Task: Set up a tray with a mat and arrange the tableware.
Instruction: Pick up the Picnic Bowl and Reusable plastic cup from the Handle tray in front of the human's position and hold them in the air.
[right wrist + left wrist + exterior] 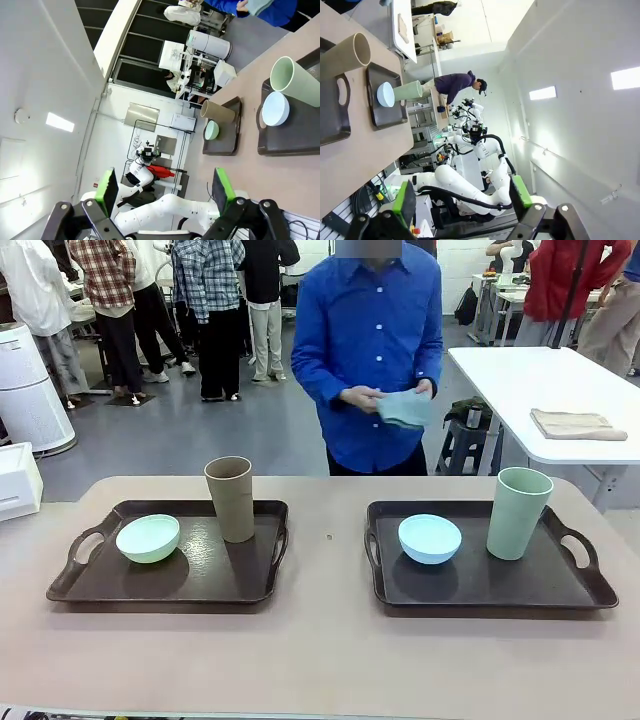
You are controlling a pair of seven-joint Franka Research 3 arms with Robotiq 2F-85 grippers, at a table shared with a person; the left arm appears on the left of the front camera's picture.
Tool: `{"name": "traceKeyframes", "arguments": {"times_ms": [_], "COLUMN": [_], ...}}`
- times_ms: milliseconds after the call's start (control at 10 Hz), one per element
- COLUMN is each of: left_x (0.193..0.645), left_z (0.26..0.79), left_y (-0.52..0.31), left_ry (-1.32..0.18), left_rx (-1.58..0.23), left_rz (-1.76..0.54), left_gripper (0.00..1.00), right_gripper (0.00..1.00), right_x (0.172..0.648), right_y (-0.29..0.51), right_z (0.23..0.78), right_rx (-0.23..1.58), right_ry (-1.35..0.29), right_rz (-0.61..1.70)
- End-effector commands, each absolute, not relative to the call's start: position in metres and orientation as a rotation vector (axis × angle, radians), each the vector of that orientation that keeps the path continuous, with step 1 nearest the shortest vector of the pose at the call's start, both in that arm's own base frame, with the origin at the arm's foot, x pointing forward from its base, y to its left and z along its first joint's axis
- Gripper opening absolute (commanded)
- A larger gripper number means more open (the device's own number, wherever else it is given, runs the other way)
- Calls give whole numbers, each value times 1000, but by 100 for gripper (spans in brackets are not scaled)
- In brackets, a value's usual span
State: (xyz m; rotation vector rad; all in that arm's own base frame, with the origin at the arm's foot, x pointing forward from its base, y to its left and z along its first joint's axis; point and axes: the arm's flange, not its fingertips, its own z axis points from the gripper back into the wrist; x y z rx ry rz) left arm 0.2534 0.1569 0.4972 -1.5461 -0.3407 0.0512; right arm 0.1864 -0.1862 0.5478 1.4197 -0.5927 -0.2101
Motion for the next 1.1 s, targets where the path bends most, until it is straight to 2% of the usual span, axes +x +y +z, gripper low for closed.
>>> {"name": "traceKeyframes", "arguments": {"times_ms": [0,1000], "left_x": [255,255], "left_z": [499,499], "left_y": [158,158], "left_ry": [-366,-366], "left_rx": [-1563,-1563], "left_rz": [35,35], "left_gripper": [100,100], "right_gripper": [100,100], "right_x": [190,190], "right_y": [-187,-187], "right_z": [549,549], "right_rx": [1438,1438], "right_ry": [-616,-616], "right_rz": [-192,-192]}}
